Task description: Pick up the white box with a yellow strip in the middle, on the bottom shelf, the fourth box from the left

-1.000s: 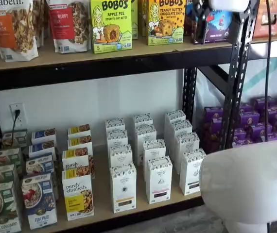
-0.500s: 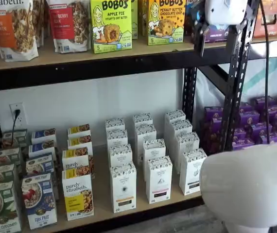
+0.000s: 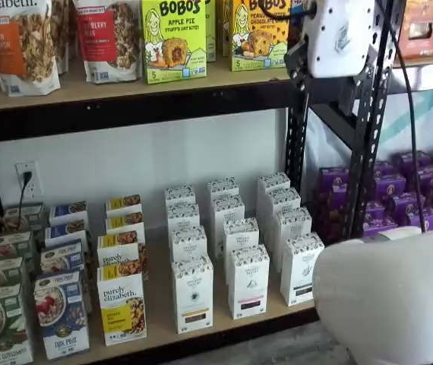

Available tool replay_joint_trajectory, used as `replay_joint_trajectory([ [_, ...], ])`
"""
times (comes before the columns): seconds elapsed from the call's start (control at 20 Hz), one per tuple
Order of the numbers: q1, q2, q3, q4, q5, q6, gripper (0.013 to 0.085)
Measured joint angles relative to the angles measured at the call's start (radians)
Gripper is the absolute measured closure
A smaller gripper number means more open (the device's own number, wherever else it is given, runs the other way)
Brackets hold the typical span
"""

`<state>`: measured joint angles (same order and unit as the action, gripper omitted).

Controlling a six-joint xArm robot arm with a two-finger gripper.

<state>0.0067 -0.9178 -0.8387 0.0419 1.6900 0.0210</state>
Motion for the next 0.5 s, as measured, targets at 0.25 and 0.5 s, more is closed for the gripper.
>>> replay_joint_trajectory([
  [0.25, 0.022, 0.011, 0.072, -0.001, -0.078, 0.019, 0.013],
  [0.5, 0.056, 0.016, 0.151, -0.007, -0.185, 0.05, 0.013],
])
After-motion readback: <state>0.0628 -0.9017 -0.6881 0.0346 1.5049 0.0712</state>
